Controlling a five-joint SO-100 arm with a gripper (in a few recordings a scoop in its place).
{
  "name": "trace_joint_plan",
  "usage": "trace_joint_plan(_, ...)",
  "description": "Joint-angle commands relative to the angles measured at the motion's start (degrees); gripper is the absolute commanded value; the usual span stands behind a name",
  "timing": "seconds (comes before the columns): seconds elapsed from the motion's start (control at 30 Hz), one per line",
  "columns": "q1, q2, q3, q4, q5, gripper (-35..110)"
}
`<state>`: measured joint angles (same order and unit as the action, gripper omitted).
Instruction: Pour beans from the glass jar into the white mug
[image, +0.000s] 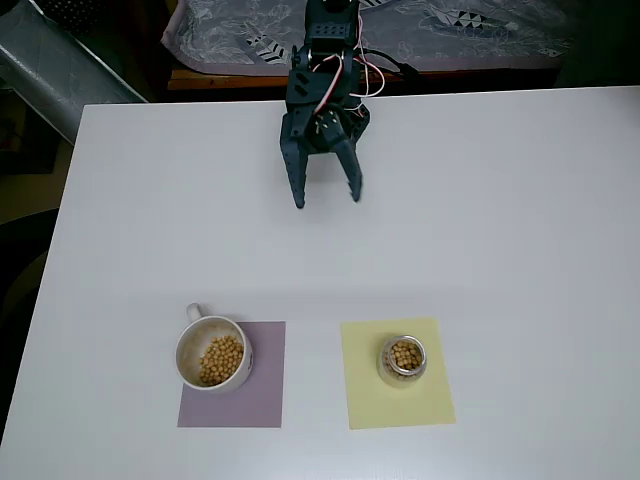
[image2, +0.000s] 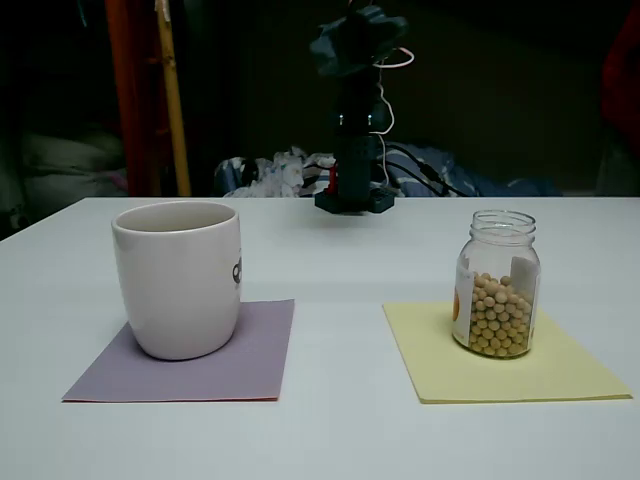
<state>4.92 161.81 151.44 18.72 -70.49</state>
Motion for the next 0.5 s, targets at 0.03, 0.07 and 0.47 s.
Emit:
trace_joint_plan(0.03, -2.2, -4.5, -1.1, -13.1, -8.6, 27)
trace_joint_plan(0.07, -3.8, -5.1, -0.7, -15.4, -10.5, 22)
trace_joint_plan(0.47, -6.3, -22.5, 9.4, -35.2, -15.5, 46)
